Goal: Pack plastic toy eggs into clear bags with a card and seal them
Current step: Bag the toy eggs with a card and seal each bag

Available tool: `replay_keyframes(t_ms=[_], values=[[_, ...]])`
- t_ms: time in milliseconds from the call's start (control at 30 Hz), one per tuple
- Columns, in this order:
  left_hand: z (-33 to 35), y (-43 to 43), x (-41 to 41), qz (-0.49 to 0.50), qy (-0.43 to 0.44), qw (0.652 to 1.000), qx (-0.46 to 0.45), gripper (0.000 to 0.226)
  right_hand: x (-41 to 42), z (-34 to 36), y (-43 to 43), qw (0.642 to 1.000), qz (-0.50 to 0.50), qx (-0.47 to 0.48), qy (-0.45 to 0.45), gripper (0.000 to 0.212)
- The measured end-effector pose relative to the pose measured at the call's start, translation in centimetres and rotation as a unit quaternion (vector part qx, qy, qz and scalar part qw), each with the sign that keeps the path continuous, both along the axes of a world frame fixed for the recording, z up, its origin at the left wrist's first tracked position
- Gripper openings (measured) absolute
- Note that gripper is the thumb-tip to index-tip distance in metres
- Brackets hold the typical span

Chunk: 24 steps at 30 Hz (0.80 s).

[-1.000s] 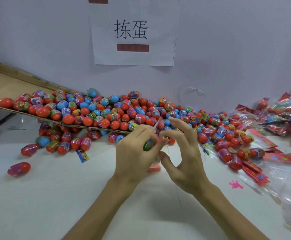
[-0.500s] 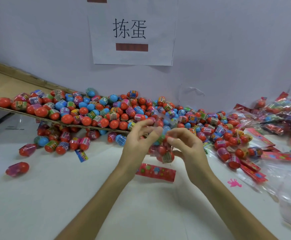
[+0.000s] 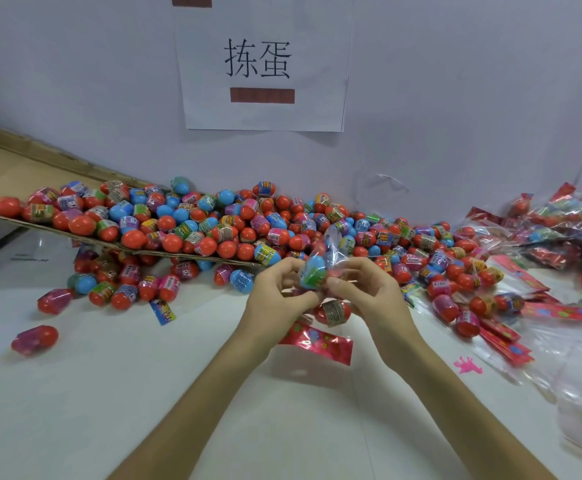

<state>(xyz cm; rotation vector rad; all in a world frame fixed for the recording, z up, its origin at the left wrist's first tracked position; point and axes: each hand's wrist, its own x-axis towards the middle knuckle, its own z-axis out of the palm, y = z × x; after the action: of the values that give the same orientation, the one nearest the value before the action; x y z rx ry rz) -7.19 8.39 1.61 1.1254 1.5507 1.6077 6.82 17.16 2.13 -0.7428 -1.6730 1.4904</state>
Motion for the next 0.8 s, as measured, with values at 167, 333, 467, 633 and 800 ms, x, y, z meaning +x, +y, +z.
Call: replay_keyframes(t_ms=[167,333,467,633,800], values=[[-0.1,0.0,0.0,-0.044,-0.005,0.999,-0.011,0.031,0.4,0.2,0.3,1.0,0.003,-0.007,0.016,0.011],[0.2,0.0,0.4,-0.056,-0.028,0.998,0.005,0.027,0.7,0.3,0.7,0.999,0.015,-0.014,0.03,0.022],[0.1,0.1,0.3,-0.012,-0.046,0.998,0.036,0.021,0.7,0.4,0.6,1.0,0.012,-0.014,0.025,0.024],[0.2,0.1,-0.4,0.046,-0.075,0.995,0.049,0.016,0.3,0.1,0.5,0.999,-0.009,-0.026,0.031,0.03],[-0.2,0.3,-0.7,0.091,-0.088,0.991,0.04,0.023,0.3,0.1,0.2,1.0,0.014,-0.012,0.007,0.006]])
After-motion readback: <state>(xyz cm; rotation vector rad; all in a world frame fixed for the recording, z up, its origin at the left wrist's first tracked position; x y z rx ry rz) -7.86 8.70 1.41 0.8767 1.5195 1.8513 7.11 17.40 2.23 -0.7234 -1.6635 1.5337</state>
